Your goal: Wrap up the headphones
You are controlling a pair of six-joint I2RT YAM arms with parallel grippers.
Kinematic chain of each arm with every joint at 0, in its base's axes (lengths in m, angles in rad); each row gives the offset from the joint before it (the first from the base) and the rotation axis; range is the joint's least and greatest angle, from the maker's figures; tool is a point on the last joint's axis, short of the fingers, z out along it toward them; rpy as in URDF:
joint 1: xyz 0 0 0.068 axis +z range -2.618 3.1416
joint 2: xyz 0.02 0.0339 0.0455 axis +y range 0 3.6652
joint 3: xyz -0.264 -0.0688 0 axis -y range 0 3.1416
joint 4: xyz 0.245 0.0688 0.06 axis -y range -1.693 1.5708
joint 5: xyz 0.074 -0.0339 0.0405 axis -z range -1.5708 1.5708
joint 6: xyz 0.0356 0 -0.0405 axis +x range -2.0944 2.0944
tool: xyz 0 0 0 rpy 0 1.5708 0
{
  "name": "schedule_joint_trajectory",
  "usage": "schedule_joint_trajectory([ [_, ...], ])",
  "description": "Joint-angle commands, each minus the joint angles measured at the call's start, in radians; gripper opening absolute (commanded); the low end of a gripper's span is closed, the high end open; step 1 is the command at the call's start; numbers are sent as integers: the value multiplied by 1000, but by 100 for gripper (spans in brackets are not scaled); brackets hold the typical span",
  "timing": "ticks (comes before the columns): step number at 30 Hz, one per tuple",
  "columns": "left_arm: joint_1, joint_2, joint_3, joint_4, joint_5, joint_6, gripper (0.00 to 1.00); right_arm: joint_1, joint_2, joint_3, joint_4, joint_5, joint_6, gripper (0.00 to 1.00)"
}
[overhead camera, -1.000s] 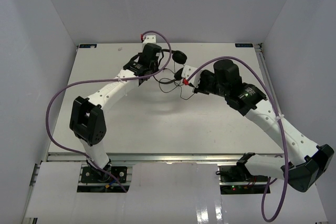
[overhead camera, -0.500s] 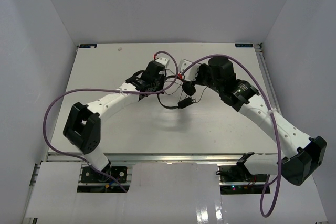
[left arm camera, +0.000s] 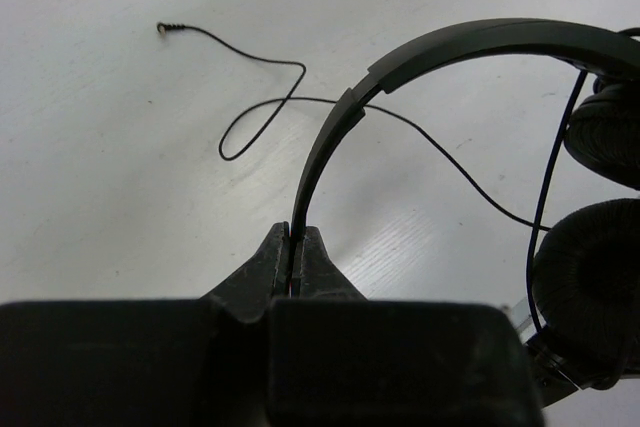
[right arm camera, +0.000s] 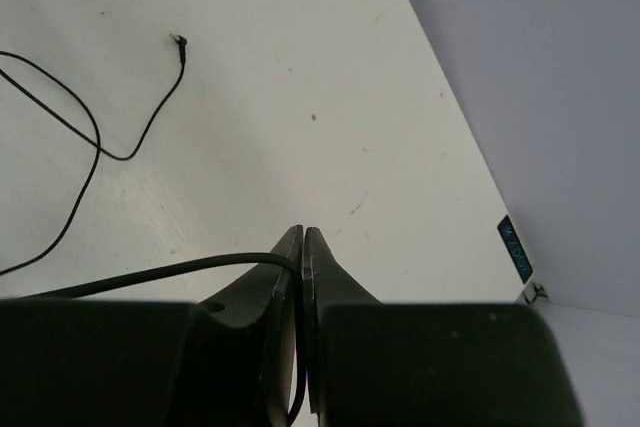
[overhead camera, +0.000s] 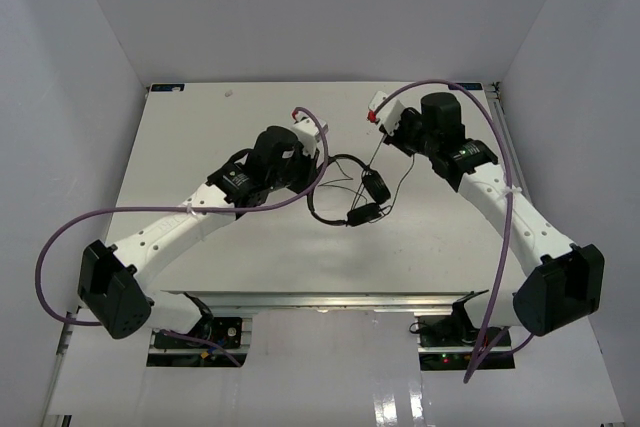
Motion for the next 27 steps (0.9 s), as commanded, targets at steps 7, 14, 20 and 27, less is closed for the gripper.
schedule_joint_trajectory([
  [7,-21,-57,176,16,109,-76,0,-153,26,-137,106,-671,307,9],
  [14,-44,28,446,-58,147,-123,0,-154,45,-249,378,-940,571,18],
  [20,-65,108,678,-119,125,-155,0,-154,104,-301,639,-1054,824,25],
  [27,-64,182,941,-157,-24,-178,0,-152,133,-390,919,-1106,1040,29],
])
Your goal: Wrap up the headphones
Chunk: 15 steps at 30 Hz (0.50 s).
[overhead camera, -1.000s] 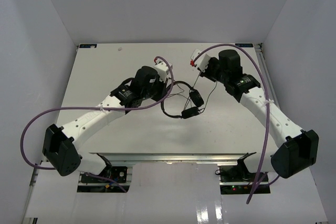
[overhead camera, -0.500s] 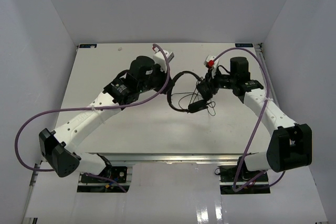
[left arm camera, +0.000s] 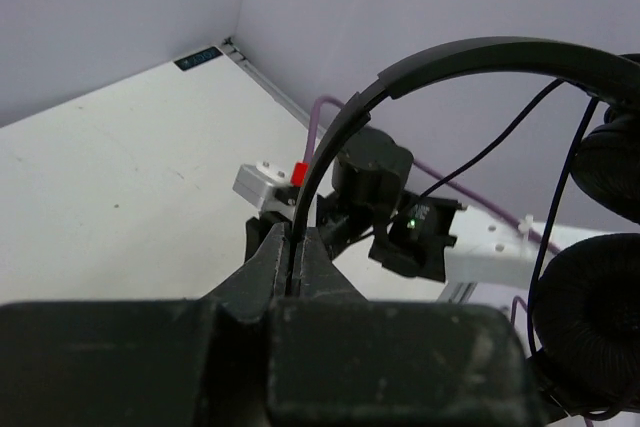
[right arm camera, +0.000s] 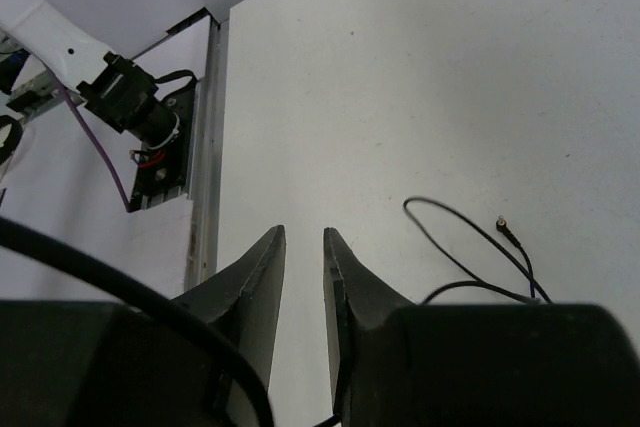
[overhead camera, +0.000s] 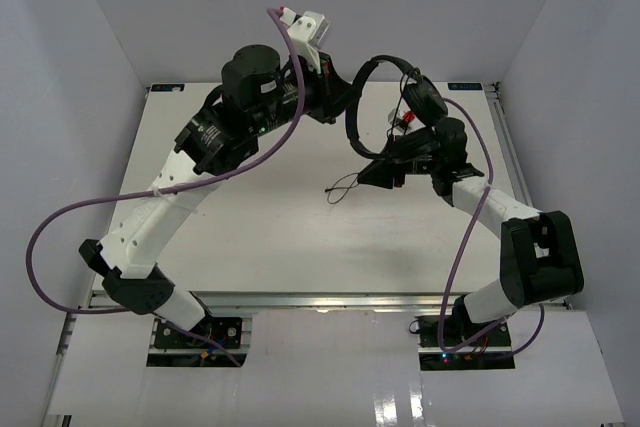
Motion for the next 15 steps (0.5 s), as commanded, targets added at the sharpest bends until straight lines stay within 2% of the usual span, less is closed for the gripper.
schedule_joint_trajectory([
  [1,0,20,163,-18,-144,-37,0,1,2,-49,233,-77,162,29],
  [8,-2,104,363,-17,-316,-29,0,10,-27,-121,315,-110,203,29],
  [15,1,107,374,13,-514,6,0,18,-89,-194,313,-147,188,29],
])
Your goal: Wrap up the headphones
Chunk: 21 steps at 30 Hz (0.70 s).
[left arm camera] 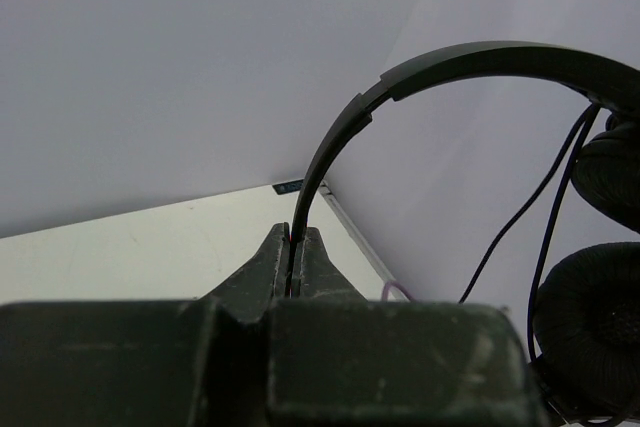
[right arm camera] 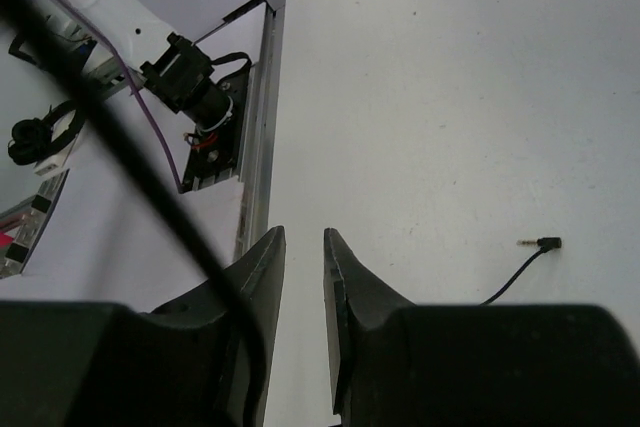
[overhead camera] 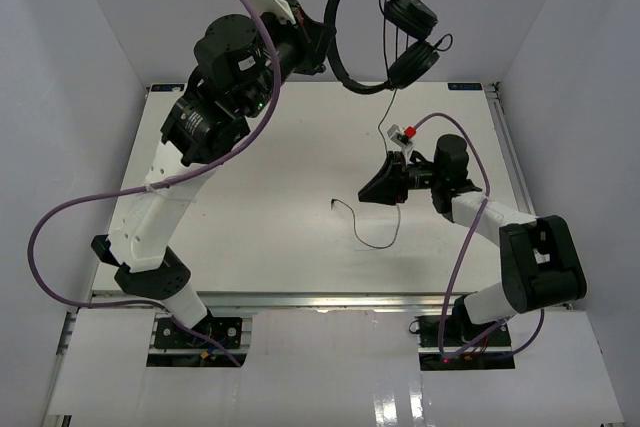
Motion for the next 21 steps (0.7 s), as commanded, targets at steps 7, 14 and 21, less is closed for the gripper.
schedule_joint_trajectory([
  [7,62,-34,-71,59,-329,35,0,7,-177,-28,-286,-19,-253,16],
  [14,239,-22,-194,33,-234,-53,0,41,-309,93,-773,190,-610,8],
  [21,286,67,-341,35,-202,-5,0,279,-432,297,-1244,697,-1039,8],
])
